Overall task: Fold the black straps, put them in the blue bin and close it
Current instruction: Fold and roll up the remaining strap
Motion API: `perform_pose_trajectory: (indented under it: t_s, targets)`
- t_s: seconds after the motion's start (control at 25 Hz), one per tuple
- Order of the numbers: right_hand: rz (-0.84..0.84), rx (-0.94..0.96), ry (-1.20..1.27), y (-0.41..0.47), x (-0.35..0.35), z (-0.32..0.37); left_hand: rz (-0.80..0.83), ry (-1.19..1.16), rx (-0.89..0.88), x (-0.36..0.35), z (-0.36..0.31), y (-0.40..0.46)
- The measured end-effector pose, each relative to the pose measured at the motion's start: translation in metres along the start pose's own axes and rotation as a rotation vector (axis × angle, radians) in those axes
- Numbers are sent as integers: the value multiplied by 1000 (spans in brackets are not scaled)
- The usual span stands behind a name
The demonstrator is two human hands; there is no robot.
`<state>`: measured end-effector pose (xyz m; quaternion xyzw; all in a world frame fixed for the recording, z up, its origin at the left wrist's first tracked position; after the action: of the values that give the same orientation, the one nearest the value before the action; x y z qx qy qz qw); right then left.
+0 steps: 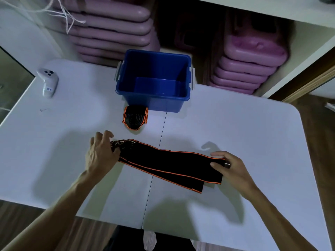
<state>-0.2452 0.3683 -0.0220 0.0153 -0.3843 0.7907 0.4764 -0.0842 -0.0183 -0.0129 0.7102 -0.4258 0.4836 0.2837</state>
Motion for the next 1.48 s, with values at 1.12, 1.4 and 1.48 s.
perform_pose_trajectory:
  t_s: [1.12,1.4,1.48]
  targets:
    - [7,568,-904,-17,-214,74,-180,-289,352,48,190,25]
    - [43,617,-1122,-20,-256,90,350,330,-495,50,129,14]
    - [41,633,-1133,-21,-255,89,497,443,-517,39,140,22]
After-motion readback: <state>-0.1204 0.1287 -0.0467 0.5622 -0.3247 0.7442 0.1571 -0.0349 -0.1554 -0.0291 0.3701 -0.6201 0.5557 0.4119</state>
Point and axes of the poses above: each hand's wrist, its own y-axis towards the middle knuckle, its own x-axis out of the back of the hand, z = x × y, the point moved 7 cm from there along y, towards the middle knuckle, and after that the axes turned 15 degrees about -x, right-handed, at the moved point
